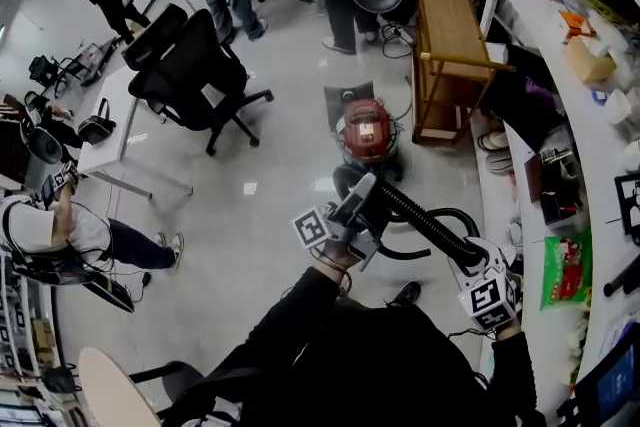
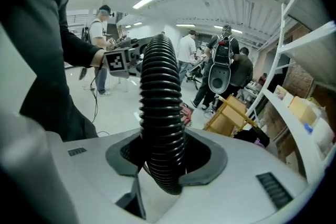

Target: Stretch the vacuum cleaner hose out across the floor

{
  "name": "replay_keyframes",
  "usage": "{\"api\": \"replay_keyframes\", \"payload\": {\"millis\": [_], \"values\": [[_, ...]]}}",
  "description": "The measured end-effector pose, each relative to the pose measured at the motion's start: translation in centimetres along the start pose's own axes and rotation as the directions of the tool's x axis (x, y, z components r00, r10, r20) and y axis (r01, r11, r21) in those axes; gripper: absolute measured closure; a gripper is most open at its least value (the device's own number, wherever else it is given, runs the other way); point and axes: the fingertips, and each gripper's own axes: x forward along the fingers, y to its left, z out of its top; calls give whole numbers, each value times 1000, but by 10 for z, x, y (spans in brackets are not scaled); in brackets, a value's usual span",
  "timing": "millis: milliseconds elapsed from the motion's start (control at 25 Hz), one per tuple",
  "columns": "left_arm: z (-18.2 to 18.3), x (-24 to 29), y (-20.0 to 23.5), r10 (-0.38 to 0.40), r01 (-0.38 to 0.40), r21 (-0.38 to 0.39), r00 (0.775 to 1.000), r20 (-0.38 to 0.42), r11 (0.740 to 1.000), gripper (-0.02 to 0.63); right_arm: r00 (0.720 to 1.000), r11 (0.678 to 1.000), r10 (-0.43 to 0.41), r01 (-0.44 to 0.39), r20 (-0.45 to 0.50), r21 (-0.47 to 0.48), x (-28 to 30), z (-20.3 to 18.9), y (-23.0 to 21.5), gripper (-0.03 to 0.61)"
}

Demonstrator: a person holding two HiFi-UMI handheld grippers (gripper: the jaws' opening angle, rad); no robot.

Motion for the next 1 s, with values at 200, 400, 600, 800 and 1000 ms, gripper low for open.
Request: {"api": "replay_keyframes", "payload": {"millis": [200, 400, 600, 800, 1000], "values": [[-44, 81, -66, -182, 189, 38, 972, -147, 981, 353, 981, 988, 145, -150, 131, 31, -33, -3, 21, 408], [-110, 134, -98, -306, 288, -104, 913, -269, 952, 384, 960, 970, 150, -190, 237, 154, -75, -11, 47, 410], [-182, 141, -101, -327, 228, -279, 861, -390, 933, 391, 973, 937, 32, -109, 229, 332, -108, -9, 99, 410], [-233, 108, -93, -350, 161, -371, 775, -527, 915, 390, 982, 902, -86, 6, 167, 431, -74, -8, 160, 410], [-286, 29, -103, -436, 53, -569, 702, -564, 821, 391, 1000, 920, 7, -14, 18, 393, -47, -24, 248, 409]]}}
